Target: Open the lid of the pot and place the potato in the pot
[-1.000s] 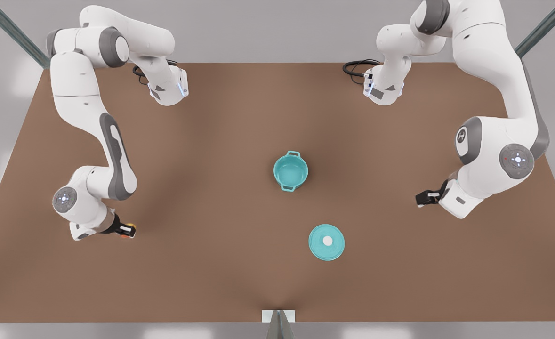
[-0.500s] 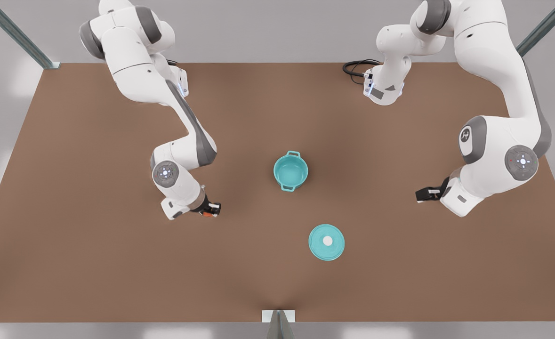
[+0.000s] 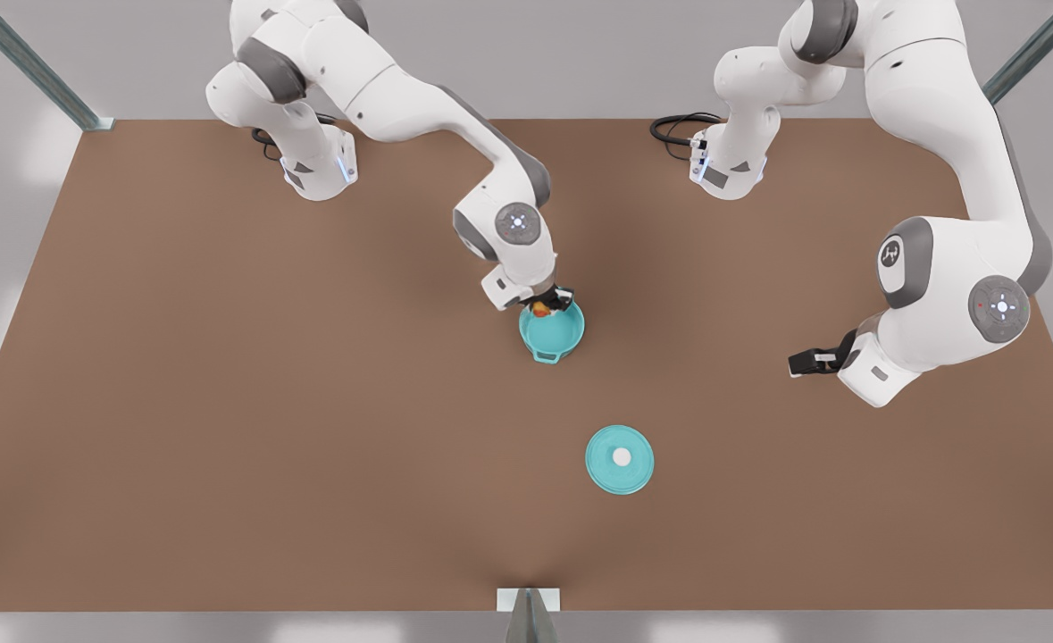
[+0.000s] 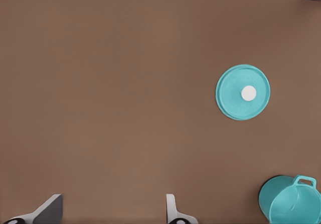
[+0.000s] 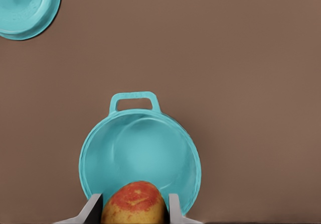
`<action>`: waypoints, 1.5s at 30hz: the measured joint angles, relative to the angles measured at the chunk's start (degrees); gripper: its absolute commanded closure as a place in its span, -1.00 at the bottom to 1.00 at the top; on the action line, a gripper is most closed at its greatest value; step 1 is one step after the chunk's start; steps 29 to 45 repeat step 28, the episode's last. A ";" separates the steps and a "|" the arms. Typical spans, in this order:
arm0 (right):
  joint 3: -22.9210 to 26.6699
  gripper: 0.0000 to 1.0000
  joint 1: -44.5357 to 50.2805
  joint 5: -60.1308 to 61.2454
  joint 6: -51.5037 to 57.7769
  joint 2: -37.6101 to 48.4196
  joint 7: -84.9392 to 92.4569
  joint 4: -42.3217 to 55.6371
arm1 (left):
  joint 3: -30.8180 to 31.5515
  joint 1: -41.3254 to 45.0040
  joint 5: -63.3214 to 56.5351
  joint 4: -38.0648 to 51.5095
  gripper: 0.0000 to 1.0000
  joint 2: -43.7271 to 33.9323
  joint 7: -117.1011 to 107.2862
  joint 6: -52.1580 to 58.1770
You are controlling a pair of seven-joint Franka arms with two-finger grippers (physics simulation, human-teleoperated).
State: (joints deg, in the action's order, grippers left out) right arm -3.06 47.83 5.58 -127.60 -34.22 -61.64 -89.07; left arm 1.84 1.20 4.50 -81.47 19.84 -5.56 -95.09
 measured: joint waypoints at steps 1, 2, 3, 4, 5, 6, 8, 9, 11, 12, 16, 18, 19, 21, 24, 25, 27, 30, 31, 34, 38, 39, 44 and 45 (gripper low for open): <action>0.03 0.15 0.38 -0.06 -0.07 -1.54 -1.66 1.05 | 0.03 -0.09 0.00 0.03 -1.00 0.00 0.06 0.01; 0.09 0.15 0.59 -0.13 -0.19 -3.08 -3.24 2.06 | 0.05 -0.12 0.01 0.04 -1.00 0.01 0.11 0.01; 0.17 0.15 0.65 -0.22 -0.48 -4.23 -4.74 2.68 | 0.04 -0.13 0.01 0.05 -1.00 -0.02 0.16 0.02; 0.49 0.15 0.69 -0.31 -0.82 -5.08 -6.16 2.99 | 0.05 -0.14 0.01 0.05 -1.00 -0.04 0.20 0.04; 0.77 0.15 0.65 -0.39 -1.28 -5.65 -7.49 3.16 | 0.07 -0.14 0.03 0.05 -1.00 -0.06 0.25 0.06; 1.07 0.15 0.58 -0.47 -1.73 -6.05 -8.75 3.24 | 0.08 -0.14 0.05 0.06 -1.00 -0.06 0.29 0.08; 1.75 0.15 0.40 -0.56 -2.48 -6.57 -11.06 3.31 | 0.11 -0.13 0.07 0.06 -1.00 -0.01 0.36 0.09; 1.88 0.15 0.35 -0.60 -2.77 -6.68 -12.12 3.40 | 0.12 -0.11 0.07 0.06 -1.00 0.02 0.40 0.09; 1.98 0.15 0.41 -0.61 -3.19 -6.79 -14.08 3.74 | 0.21 -0.10 0.09 0.06 -1.00 0.06 0.46 0.08; 1.99 0.10 0.50 -0.61 -3.34 -6.87 -15.00 4.03 | 0.35 -0.09 0.09 0.06 -1.00 0.08 0.48 0.06; 1.97 -1.00 0.57 -0.82 -2.86 -6.72 -18.21 5.40 | 0.51 -0.05 0.10 0.06 -1.00 0.18 0.57 -0.03; 3.02 -1.00 0.16 -0.91 -1.98 -4.97 -19.45 5.83 | 0.52 -0.05 0.10 0.06 -1.00 0.18 0.61 -0.05; 4.11 -1.00 -0.68 -0.97 -0.72 -2.91 -19.81 5.89 | 0.52 -0.05 0.10 0.06 -1.00 0.16 0.63 -0.04; 5.04 -1.00 -8.19 -1.10 3.71 2.41 -19.56 5.84 | 0.52 -0.05 0.13 0.06 -1.00 0.11 0.66 -0.02; 5.41 -1.00 -31.54 -1.21 13.35 11.23 -13.94 5.08 | 0.52 -0.05 0.16 0.06 -1.00 0.20 0.70 -0.01; 5.44 -1.00 -37.87 -1.72 16.10 13.97 -10.93 3.38 | 0.52 -0.05 0.17 0.06 -1.00 0.27 0.71 -0.02; 5.41 -1.00 -44.48 -2.67 20.29 17.22 -4.86 0.49 | 0.52 -0.05 0.22 0.06 -1.00 0.34 0.74 -0.05; 5.31 -1.00 -45.44 -2.97 21.91 17.78 -2.04 -0.09 | 0.52 -0.05 0.23 0.06 -1.00 0.35 0.75 -0.06; 5.31 -1.00 -45.44 -2.97 21.91 17.78 -2.04 -0.09 | 0.52 -0.05 0.23 0.06 -1.00 0.35 0.75 -0.06; 5.31 -1.00 -45.44 -2.97 21.91 17.78 -2.04 -0.09 | 0.52 -0.05 0.23 0.06 -1.00 0.35 0.75 -0.06; 5.31 -1.00 -45.44 -2.97 21.91 17.78 -2.04 -0.09 | 0.52 -0.05 0.23 0.06 -1.00 0.35 0.75 -0.06; 5.31 -1.00 -45.44 -2.97 21.91 17.78 -2.04 -0.09 | 0.52 -0.05 0.23 0.06 -1.00 0.35 0.75 -0.06; 5.31 -1.00 -45.44 -2.97 21.91 17.78 -2.04 -0.09 | 0.52 -0.05 0.23 0.06 -1.00 0.35 0.75 -0.06; 5.31 -1.00 -45.44 -2.97 21.91 17.78 -2.04 -0.09 | 0.52 -0.05 0.23 0.06 -1.00 0.35 0.75 -0.06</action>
